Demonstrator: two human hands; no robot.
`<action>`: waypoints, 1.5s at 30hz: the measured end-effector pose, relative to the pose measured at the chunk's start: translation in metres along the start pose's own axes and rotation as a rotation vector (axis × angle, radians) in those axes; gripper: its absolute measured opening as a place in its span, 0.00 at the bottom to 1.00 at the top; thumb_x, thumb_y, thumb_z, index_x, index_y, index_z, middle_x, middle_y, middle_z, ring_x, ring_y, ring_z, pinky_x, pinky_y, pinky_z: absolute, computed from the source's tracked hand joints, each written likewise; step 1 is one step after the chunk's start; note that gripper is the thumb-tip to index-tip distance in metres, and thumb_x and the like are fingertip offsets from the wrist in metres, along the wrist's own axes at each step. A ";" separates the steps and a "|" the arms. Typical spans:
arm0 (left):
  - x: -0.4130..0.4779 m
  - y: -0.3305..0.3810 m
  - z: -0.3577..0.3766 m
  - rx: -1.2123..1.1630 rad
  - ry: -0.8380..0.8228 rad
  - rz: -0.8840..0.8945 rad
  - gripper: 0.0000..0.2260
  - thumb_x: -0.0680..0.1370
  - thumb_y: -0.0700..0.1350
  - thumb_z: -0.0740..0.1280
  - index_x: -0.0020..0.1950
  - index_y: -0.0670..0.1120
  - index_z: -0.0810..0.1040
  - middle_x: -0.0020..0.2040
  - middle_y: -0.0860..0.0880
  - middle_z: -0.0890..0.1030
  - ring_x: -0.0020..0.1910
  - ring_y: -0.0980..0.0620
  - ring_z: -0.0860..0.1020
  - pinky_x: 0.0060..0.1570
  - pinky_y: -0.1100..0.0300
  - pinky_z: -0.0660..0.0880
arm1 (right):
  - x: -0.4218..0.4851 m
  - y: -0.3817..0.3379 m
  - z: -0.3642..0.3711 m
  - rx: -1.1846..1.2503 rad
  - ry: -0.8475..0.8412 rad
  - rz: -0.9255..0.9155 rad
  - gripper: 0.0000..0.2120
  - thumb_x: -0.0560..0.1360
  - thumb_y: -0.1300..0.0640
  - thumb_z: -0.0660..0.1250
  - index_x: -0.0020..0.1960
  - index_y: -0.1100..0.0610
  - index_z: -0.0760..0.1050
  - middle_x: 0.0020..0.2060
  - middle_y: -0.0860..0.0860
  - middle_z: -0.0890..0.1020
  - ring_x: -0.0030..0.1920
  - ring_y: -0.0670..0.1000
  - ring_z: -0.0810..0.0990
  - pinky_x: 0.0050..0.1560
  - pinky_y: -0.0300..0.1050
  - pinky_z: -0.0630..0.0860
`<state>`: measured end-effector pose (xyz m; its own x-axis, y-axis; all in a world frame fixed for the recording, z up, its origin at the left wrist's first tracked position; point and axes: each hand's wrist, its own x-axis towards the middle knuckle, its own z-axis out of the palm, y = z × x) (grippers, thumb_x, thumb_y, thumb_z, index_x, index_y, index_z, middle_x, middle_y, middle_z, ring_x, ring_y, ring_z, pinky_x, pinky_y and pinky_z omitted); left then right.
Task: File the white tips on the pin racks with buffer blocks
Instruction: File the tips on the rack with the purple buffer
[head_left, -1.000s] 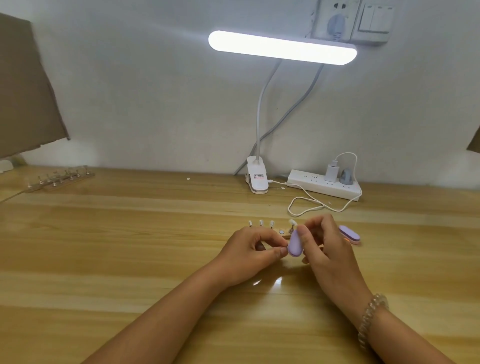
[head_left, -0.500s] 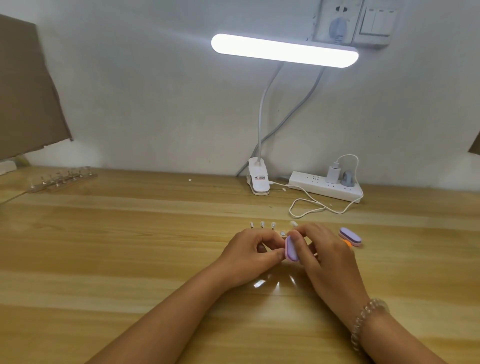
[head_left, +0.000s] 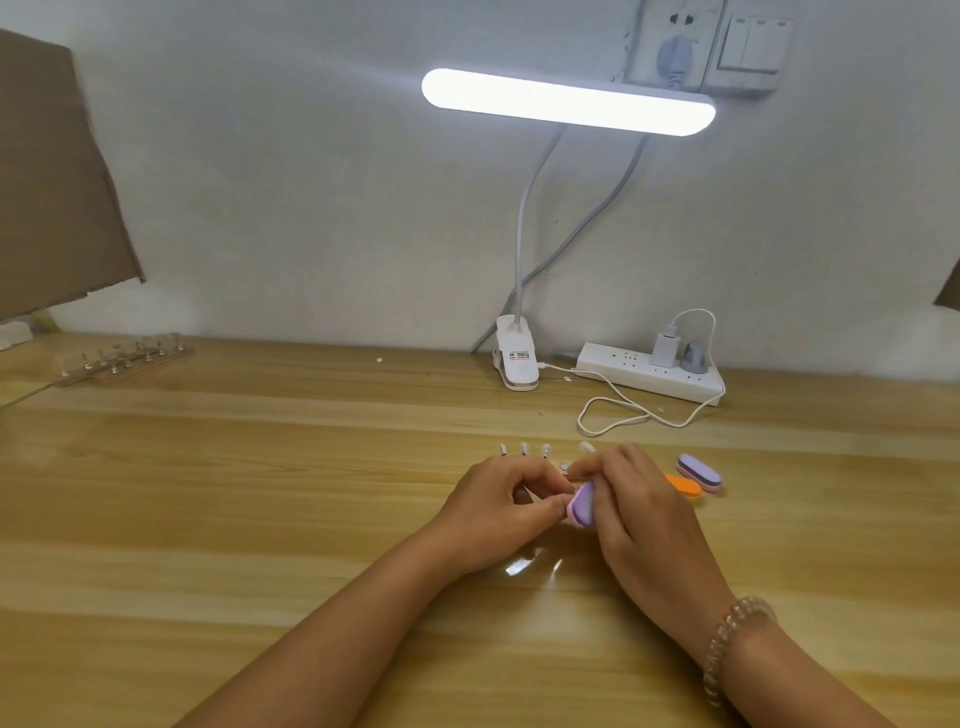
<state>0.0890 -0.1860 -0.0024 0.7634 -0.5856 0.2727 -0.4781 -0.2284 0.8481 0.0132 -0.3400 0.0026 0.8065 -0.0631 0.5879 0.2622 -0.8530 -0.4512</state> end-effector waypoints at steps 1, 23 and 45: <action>0.000 0.000 0.000 0.012 -0.003 -0.002 0.04 0.76 0.42 0.71 0.44 0.50 0.84 0.37 0.59 0.81 0.28 0.61 0.71 0.34 0.65 0.67 | 0.000 0.000 0.001 0.010 0.010 0.015 0.08 0.78 0.62 0.60 0.53 0.52 0.74 0.48 0.46 0.74 0.46 0.45 0.75 0.45 0.46 0.73; 0.000 0.001 -0.001 -0.025 0.031 0.003 0.07 0.77 0.44 0.72 0.42 0.57 0.82 0.31 0.62 0.79 0.28 0.62 0.72 0.32 0.66 0.69 | 0.001 0.004 -0.003 0.259 0.006 0.082 0.12 0.71 0.54 0.75 0.51 0.49 0.74 0.47 0.43 0.79 0.49 0.43 0.78 0.36 0.33 0.76; 0.003 -0.005 0.000 -0.047 0.041 0.027 0.02 0.77 0.46 0.73 0.46 0.52 0.85 0.35 0.59 0.81 0.28 0.58 0.68 0.32 0.64 0.67 | 0.004 0.009 -0.006 0.321 0.086 0.246 0.16 0.70 0.53 0.76 0.47 0.48 0.69 0.46 0.46 0.76 0.50 0.48 0.76 0.45 0.45 0.75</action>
<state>0.0941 -0.1865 -0.0056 0.7682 -0.5581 0.3136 -0.4785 -0.1752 0.8604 0.0151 -0.3506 0.0050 0.8222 -0.2999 0.4838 0.2297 -0.6028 -0.7641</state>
